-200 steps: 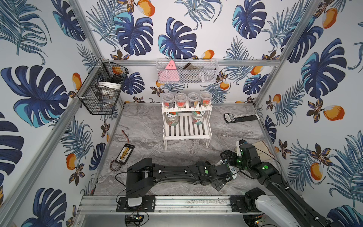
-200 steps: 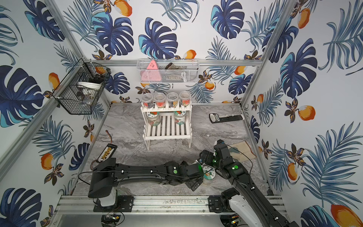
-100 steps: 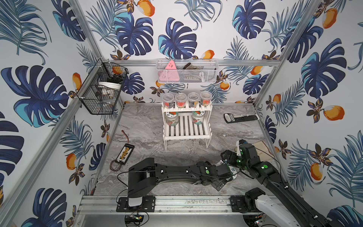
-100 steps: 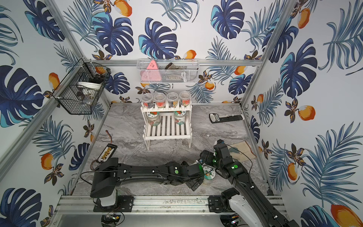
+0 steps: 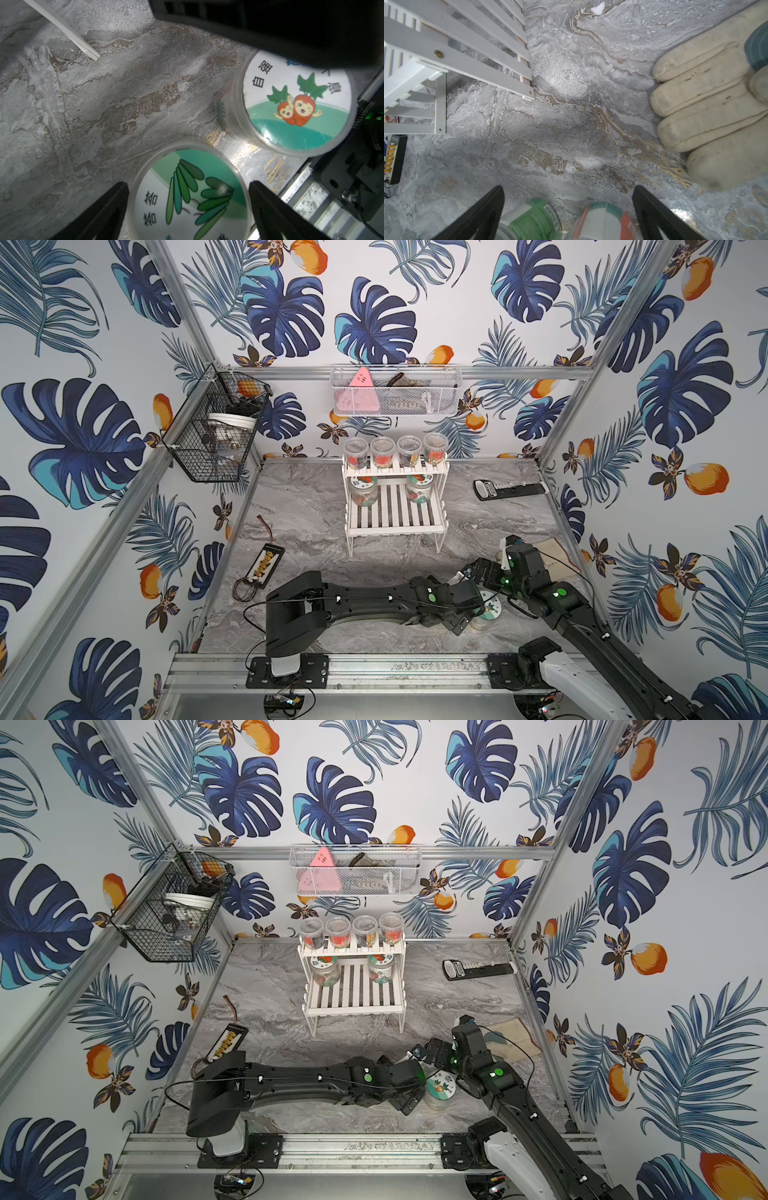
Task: Place the seed container on the shelf
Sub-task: Pick up the seed jar at the center of the board.
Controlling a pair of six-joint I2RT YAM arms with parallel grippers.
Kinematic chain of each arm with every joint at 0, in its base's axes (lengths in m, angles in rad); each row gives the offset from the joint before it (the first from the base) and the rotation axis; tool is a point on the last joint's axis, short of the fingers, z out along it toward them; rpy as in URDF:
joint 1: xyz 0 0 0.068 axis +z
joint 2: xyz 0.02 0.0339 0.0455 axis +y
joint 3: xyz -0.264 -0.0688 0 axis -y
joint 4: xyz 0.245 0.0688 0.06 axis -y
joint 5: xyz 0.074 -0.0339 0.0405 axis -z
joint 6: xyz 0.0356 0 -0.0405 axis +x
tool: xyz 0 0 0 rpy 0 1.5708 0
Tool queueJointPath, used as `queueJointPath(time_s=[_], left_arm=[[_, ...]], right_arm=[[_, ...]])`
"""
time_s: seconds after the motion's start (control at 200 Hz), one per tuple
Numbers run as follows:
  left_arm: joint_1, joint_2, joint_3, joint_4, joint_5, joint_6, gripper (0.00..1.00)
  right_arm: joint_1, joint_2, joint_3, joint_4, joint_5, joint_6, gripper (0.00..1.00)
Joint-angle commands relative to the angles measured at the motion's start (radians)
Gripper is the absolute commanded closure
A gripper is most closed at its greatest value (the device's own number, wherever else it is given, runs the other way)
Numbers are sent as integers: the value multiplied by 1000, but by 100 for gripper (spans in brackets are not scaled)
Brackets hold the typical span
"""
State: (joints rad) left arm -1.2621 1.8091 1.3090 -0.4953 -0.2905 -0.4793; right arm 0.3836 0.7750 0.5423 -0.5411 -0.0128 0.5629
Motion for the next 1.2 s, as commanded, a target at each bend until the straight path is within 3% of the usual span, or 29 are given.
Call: queueJointPath(time_s=[0.0, 0.305, 0.565, 0.881, 1.011, 1.196], left_arm=[[3, -2, -4, -63, 21, -6, 2], [4, -2, -3, -115, -54, -45, 6], [44, -69, -72, -186, -120, -163, 8], [140, -294, -274, -256, -177, -359, 9], [191, -368, -347, -243, -142, -381, 9], [223, -375, -368, -248, -108, -374, 5]], right_arm=[[1, 0, 12, 47, -65, 3, 0], [1, 1, 19, 42, -58, -12, 0], [1, 7, 33, 52, -69, -45, 0], [2, 63, 11, 213, -288, -109, 0], [11, 83, -8, 295, -372, -131, 2], [64, 83, -16, 336, -372, -169, 2]])
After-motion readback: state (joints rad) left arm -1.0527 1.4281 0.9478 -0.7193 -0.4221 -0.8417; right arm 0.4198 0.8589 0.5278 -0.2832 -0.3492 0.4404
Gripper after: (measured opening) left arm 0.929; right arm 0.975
